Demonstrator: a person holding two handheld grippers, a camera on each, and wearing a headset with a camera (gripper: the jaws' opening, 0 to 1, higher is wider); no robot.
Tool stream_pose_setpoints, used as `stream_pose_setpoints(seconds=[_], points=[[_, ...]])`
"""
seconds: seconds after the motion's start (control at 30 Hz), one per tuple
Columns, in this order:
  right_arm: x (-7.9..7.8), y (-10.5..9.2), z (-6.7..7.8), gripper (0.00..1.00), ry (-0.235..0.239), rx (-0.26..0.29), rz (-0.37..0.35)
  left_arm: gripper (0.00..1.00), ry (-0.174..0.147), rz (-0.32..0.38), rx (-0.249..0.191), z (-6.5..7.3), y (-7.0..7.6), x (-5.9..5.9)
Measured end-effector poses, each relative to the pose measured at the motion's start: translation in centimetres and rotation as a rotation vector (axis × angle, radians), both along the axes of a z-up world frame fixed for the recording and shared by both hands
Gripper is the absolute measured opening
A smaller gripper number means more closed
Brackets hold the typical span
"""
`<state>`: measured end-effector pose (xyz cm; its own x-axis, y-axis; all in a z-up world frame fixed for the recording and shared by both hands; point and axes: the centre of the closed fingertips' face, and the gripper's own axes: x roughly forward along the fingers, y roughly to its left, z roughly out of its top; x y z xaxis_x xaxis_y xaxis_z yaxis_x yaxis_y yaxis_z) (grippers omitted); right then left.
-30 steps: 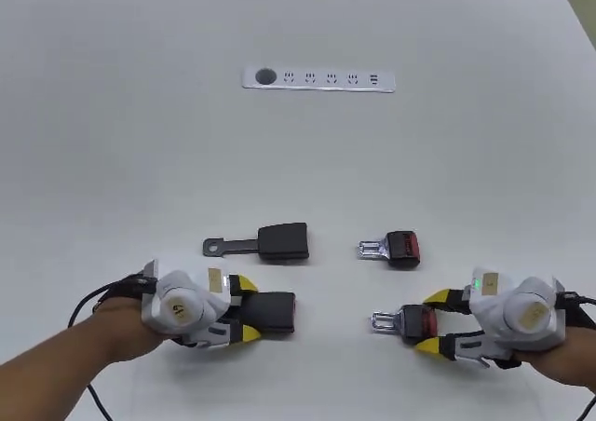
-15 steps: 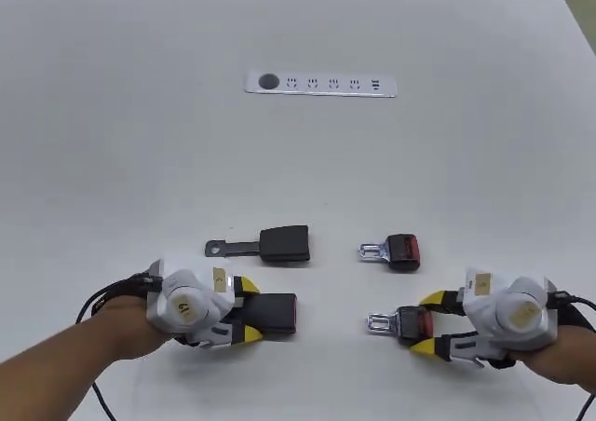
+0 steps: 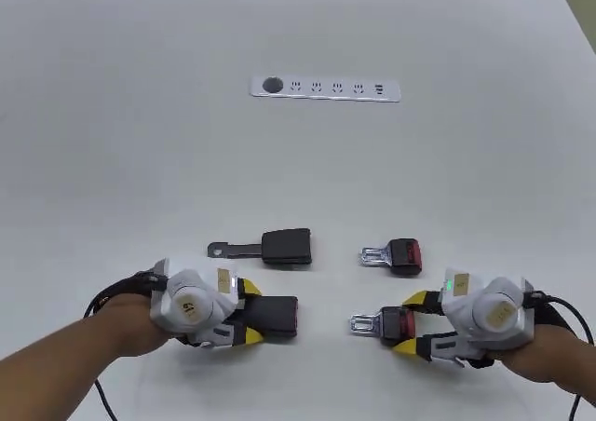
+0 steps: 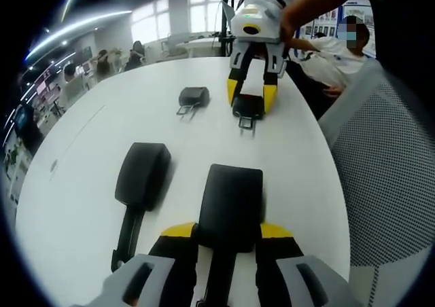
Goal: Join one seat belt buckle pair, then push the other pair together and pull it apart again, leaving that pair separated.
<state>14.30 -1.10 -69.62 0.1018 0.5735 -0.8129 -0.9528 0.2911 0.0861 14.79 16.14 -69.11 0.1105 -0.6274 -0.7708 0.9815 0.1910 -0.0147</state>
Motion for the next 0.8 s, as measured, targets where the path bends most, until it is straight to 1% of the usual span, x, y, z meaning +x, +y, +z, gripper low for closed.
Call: stream_pose_setpoints(seconds=[0.13,0.3,0.43,0.47,0.57,0.63,0.7,0.73,0.8], points=[[0.2,0.9,0.1,0.34,-0.008,0.003,0.006,0.34,0.002,0.001,0.002,-0.1,0.1,0.0],[0.3,2.0,0.2,0.34,-0.01,0.021,0.021,0.34,0.003,0.003,0.005,-0.1,0.1,0.0],[0.5,3.2,0.2,0.34,-0.019,0.023,0.022,0.34,0.006,0.004,0.011,0.0,0.1,0.0],[0.5,3.6,0.2,0.34,-0.015,0.032,0.024,0.34,0.005,0.002,0.01,0.0,0.1,0.0],[0.6,4.2,0.4,0.34,-0.02,0.038,0.028,0.34,0.007,0.002,0.014,0.0,0.2,0.1],[0.2,5.0,0.5,0.34,-0.02,0.041,0.035,0.34,0.008,-0.001,0.018,0.0,0.1,0.0],[0.4,5.5,0.3,0.34,-0.021,0.043,0.032,0.34,0.009,-0.005,0.021,0.0,0.1,0.0],[0.4,5.9,0.3,0.34,-0.015,0.055,0.03,0.34,0.009,-0.005,0.021,0.0,0.2,0.1],[0.4,6.3,0.3,0.34,-0.022,0.054,0.034,0.34,0.01,-0.005,0.024,-0.1,0.2,0.1]])
